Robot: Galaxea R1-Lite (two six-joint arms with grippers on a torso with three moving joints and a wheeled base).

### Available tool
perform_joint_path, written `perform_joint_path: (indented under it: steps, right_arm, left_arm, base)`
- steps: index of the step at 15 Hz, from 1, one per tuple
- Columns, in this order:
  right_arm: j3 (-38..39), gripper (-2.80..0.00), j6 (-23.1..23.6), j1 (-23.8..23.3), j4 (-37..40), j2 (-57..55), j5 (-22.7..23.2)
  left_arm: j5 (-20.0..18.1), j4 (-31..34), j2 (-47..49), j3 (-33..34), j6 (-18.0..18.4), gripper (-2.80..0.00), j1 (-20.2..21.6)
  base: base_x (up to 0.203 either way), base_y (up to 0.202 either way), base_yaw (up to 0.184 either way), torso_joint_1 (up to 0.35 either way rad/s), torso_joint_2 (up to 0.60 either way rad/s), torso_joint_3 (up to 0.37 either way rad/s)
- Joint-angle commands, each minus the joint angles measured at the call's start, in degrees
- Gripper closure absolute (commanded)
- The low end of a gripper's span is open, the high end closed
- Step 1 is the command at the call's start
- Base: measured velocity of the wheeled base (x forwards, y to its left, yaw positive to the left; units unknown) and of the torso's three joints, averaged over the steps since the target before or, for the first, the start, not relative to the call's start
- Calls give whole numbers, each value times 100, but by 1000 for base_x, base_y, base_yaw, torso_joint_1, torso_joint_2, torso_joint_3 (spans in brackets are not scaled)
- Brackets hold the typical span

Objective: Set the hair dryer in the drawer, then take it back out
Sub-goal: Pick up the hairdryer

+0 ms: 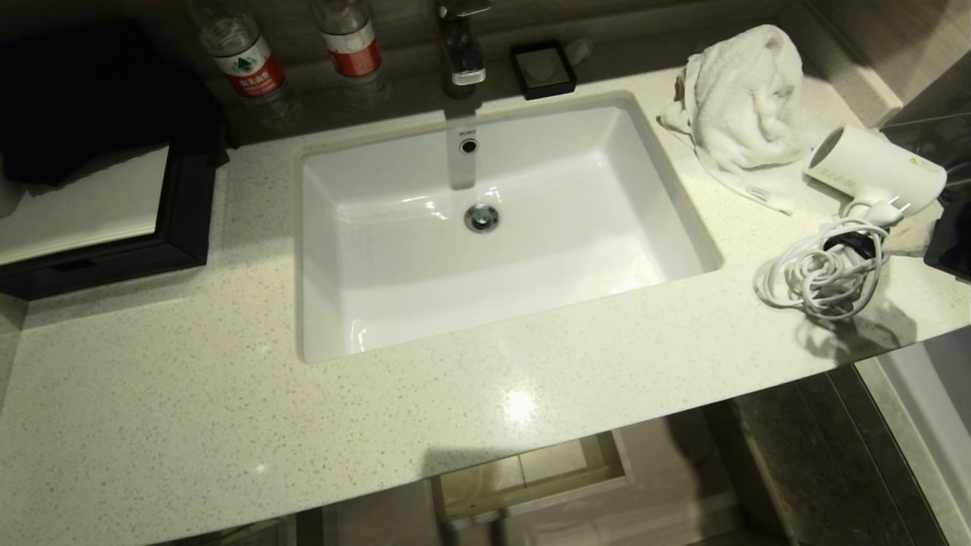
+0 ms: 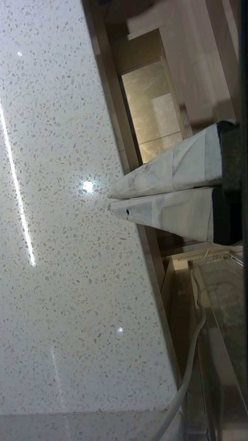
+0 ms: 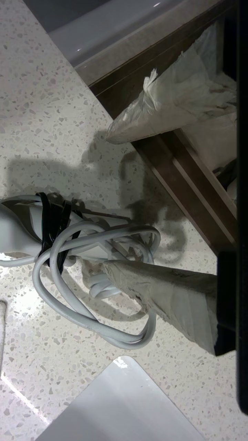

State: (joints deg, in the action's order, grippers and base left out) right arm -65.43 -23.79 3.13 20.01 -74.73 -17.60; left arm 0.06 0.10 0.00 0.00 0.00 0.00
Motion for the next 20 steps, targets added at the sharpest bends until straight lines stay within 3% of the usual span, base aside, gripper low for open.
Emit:
perform_joint_path:
  steps: [1,9,20]
  right_arm:
    - [-32,-280,-65,-32,12,-103,-6]
    - [-258,-280,-646,-41,-30,-548,55]
    - [-630,-280,-704,-41,-389,-1140,99]
  left_arm:
    - [2,-1,-5,8,0,0,0]
    - [2,-1,-7,9,0,0,-6]
    - [2,-1,0,9,0,0,0]
  base:
    - [0,0,0,0,0,0]
    - [0,0,0,0,0,0]
    - [0,0,0,0,0,0]
